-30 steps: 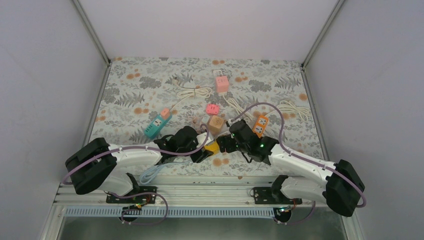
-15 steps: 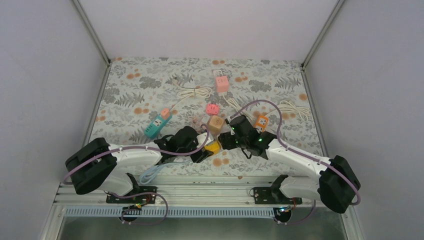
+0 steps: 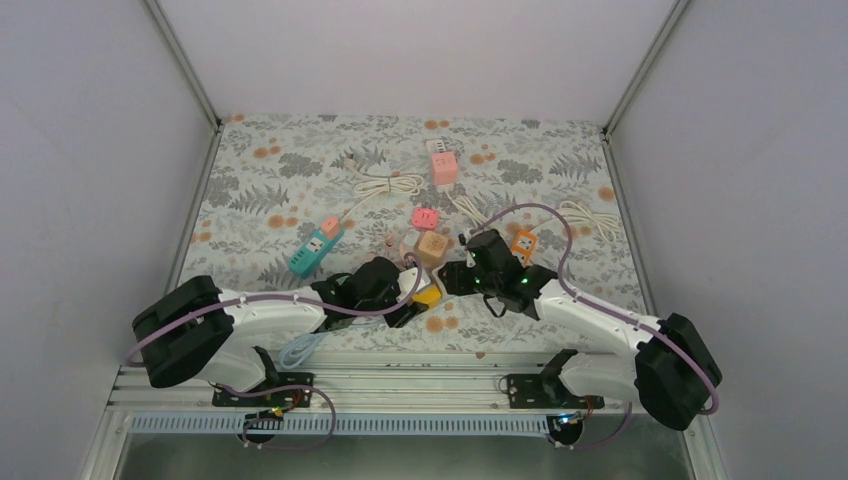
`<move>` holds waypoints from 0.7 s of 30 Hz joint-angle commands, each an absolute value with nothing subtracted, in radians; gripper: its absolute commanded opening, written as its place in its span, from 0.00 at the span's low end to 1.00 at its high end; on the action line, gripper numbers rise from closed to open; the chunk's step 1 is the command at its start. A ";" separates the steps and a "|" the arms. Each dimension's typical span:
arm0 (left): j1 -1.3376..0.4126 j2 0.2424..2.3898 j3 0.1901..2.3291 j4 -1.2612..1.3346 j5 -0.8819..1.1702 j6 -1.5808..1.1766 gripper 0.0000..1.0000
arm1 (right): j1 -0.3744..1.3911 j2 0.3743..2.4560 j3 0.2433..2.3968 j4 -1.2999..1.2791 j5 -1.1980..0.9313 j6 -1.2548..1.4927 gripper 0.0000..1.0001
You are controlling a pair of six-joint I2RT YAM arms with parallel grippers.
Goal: Insert the plug
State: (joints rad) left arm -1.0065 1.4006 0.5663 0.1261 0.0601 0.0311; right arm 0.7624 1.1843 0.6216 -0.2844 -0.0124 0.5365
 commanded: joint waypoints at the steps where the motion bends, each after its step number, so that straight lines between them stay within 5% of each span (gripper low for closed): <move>1: -1.014 1.435 0.545 0.097 -0.023 0.023 0.58 | 0.718 1.178 0.535 -0.341 -0.113 0.623 0.59; 8: -1.021 1.436 0.549 0.083 -0.050 0.009 0.64 | 0.700 1.198 0.463 -0.326 -0.205 0.677 0.60; 12: -1.022 1.397 0.547 0.100 -0.058 -0.003 0.77 | 0.690 1.168 0.435 -0.309 -0.193 0.706 0.60; 21: -1.026 1.351 0.615 0.136 -0.016 -0.014 0.91 | 0.649 1.147 0.602 -0.248 -0.273 0.576 0.73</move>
